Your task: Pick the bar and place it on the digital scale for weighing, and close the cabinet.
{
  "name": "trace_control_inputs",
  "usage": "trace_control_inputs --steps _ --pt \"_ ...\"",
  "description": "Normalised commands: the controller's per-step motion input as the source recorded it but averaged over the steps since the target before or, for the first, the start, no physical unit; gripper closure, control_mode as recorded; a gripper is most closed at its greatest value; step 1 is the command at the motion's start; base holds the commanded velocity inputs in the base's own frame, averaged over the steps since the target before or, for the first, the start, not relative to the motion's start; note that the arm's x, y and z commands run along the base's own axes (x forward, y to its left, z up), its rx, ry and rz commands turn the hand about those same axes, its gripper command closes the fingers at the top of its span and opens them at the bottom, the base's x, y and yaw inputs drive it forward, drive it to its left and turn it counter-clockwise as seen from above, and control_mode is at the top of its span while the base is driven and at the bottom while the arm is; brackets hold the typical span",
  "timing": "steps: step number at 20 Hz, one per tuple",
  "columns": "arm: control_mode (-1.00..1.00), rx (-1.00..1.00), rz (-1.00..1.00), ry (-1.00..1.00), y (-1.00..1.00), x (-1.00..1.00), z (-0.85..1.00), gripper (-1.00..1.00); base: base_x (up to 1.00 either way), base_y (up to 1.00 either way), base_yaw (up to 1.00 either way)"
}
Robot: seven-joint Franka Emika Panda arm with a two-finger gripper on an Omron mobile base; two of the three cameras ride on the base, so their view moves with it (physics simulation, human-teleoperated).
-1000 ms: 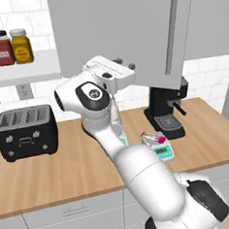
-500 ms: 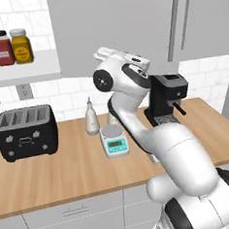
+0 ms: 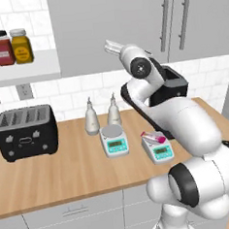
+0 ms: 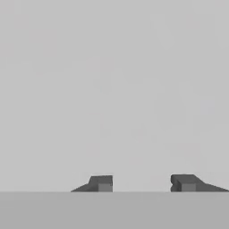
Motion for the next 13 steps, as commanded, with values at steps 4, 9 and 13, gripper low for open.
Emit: trace_control_inputs --steps 4,9,13 --pt "-1.00 0.08 0.17 0.00 -0.10 0.56 -0.17 -1.00 0.00 0.00 0.00" --pt "-1.00 0.07 0.13 0.00 -0.37 0.24 -0.25 -1.00 0.00 0.00 0.00" --pt "-1.00 0.07 0.15 0.01 -0.30 0.81 -0.56 -1.00 0.00 0.00 0.00"
